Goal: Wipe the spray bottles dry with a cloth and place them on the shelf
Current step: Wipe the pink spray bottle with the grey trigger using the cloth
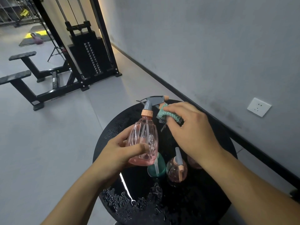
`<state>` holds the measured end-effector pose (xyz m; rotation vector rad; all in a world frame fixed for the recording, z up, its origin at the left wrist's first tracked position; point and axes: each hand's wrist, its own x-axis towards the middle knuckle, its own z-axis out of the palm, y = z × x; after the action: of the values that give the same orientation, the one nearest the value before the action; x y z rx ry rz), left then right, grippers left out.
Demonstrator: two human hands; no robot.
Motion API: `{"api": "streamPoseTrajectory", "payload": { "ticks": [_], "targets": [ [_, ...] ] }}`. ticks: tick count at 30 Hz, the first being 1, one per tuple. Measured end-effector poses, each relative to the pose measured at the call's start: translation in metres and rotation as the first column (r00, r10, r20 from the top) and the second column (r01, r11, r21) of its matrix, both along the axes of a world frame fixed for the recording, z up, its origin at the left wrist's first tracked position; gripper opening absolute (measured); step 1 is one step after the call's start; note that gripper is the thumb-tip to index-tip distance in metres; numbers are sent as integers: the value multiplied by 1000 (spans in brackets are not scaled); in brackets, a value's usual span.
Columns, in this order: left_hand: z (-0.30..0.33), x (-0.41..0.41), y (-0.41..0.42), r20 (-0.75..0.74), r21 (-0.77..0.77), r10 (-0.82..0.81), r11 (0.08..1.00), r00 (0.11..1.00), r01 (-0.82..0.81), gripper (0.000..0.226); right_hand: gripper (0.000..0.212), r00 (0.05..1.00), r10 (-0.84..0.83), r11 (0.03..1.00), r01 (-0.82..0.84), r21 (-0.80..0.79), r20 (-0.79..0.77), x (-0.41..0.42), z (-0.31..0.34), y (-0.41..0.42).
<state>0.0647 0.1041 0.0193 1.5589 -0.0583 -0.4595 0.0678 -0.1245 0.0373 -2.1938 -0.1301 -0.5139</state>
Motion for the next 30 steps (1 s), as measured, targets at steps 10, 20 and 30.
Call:
{"api": "streamPoseTrajectory", "payload": {
  "ticks": [10, 20, 30],
  "targets": [
    [-1, 1, 4, 19, -32, -12, 999, 1000, 13, 66, 24, 999, 14, 986, -8, 168, -31, -3, 5, 2],
    [-3, 0, 0, 26, -12, -8, 1000, 1000, 9, 77, 23, 999, 14, 986, -6, 165, -45, -3, 6, -4],
    [-4, 2, -3, 46, 18, -16, 1000, 999, 16, 73, 31, 999, 8, 999, -10, 54, 42, -4, 1, -5]
  ]
}}
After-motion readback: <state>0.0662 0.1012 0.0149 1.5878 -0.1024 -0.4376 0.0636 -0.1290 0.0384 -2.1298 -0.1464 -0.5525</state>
